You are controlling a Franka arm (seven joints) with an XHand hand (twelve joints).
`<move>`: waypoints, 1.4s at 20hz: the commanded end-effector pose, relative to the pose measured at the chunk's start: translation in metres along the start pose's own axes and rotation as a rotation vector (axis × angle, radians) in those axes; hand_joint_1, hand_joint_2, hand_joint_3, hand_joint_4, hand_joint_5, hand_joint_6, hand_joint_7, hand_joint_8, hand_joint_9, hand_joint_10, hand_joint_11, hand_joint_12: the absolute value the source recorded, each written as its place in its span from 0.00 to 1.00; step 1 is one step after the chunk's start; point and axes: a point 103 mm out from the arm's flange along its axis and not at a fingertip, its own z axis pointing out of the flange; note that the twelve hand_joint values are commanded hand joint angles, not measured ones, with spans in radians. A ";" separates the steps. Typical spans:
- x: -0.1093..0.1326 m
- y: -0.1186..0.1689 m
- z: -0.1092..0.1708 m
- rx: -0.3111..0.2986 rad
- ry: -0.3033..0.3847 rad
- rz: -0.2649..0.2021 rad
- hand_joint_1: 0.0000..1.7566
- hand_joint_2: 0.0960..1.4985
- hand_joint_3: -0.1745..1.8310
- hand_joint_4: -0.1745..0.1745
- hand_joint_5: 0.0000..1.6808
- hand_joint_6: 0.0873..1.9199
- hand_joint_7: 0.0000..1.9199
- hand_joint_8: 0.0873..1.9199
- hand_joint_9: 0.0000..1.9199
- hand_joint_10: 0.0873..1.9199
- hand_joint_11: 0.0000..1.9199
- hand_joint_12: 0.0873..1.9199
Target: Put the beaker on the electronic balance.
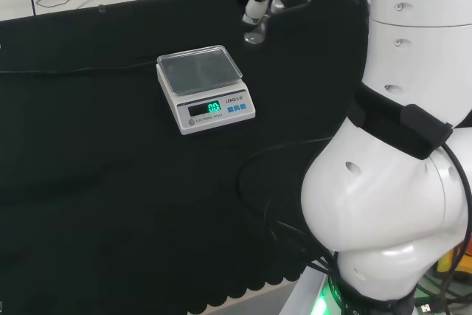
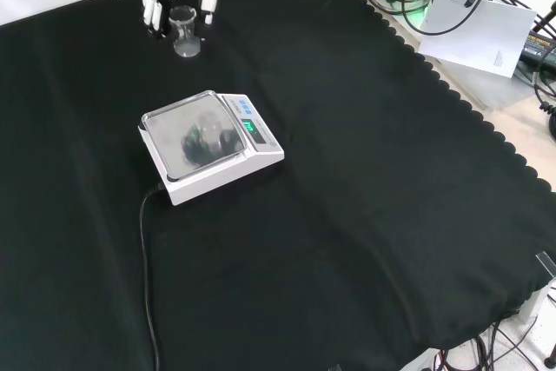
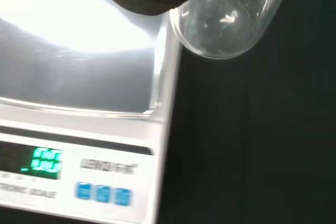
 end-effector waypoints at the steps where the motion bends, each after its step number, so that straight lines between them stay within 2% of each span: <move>1: 0.041 0.012 0.011 0.022 0.000 -0.062 0.65 0.76 0.11 0.00 0.52 0.60 0.45 0.43 0.57 0.37 0.52 0.43; 9: 0.092 0.029 0.029 0.046 -0.011 -0.135 0.65 0.76 0.10 0.00 0.52 0.59 0.45 0.43 0.57 0.37 0.52 0.43; 14: 0.112 0.044 0.040 0.066 -0.022 -0.156 0.65 0.76 0.10 0.00 0.52 0.59 0.45 0.43 0.57 0.37 0.52 0.43; 18: 0.116 0.063 0.049 0.072 -0.033 -0.154 0.65 0.76 0.10 0.00 0.52 0.59 0.45 0.43 0.57 0.37 0.52 0.43; 28: 0.108 0.100 0.051 0.080 -0.042 -0.129 0.65 0.76 0.10 0.00 0.52 0.59 0.45 0.43 0.58 0.38 0.52 0.43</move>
